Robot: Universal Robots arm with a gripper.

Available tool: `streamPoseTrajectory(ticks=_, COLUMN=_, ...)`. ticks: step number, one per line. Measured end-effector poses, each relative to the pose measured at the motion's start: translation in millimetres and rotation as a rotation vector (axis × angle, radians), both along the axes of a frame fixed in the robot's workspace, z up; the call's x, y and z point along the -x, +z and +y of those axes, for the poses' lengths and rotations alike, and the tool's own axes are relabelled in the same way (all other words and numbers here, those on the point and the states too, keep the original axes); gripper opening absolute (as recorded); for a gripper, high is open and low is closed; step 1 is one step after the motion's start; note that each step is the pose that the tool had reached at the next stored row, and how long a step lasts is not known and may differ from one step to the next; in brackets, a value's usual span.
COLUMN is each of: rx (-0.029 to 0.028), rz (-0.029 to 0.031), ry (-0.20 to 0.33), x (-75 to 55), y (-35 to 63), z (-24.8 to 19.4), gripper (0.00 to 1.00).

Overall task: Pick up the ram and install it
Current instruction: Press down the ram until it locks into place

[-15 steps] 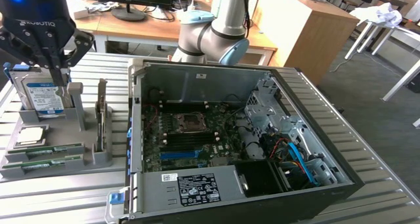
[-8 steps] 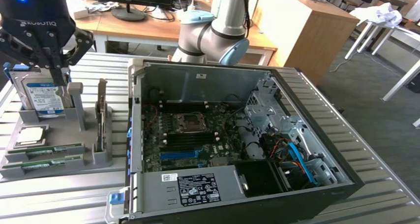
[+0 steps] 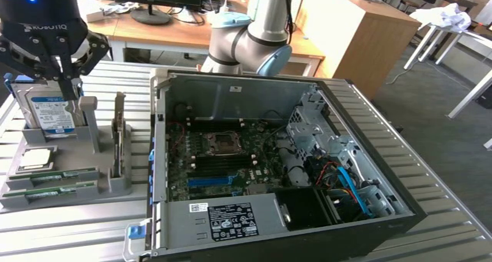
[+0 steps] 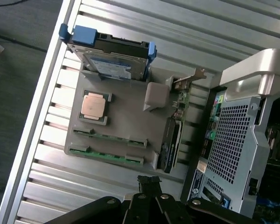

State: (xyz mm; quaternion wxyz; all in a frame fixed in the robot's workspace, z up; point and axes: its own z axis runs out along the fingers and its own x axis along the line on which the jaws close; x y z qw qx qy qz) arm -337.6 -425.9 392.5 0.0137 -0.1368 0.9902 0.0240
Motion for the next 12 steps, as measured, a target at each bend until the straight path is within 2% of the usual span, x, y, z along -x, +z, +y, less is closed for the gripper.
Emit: streamPoseTrajectory(ticks=12, rx=0.0000, rz=0.0000, ry=0.182, x=0.6, y=-0.3, z=0.0, gripper=0.10)
